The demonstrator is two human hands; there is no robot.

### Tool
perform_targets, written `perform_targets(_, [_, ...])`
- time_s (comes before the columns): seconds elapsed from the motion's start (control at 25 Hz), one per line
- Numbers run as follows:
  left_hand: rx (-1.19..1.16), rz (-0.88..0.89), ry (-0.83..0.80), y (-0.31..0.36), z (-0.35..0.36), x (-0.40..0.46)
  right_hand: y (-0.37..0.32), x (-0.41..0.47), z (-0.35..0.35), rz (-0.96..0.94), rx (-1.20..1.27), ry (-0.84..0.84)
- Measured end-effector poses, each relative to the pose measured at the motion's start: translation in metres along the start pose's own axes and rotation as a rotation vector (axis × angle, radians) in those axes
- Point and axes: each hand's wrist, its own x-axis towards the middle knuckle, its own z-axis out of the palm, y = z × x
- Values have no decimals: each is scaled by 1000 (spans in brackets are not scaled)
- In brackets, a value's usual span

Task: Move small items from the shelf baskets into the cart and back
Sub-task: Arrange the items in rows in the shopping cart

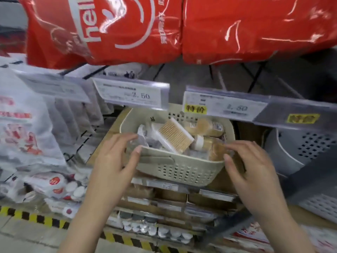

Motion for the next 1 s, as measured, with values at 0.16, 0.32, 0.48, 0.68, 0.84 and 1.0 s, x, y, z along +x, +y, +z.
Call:
perform_targets(0.16, [51,120,-96,-33,-9,37,-8,26,20,94,-159,-161])
perform_targets(0.32, [89,300,-161,-52,-12,43,-19,43,25,243,-149,-253])
perform_targets(0.48, [43,317,-222,-55,-11,55,-26,48,23,303,-198,-310])
perform_targets(0.68, [10,296,-360,-22,7,82,-31,59,19,340,-254,-397])
perform_targets(0.84, [100,145,-412,3,26,104,-35,61,18,308,-303,-426])
perform_targets(1.0, [271,77,-531,14,44,110,-33,60,18,289,-293,-398])
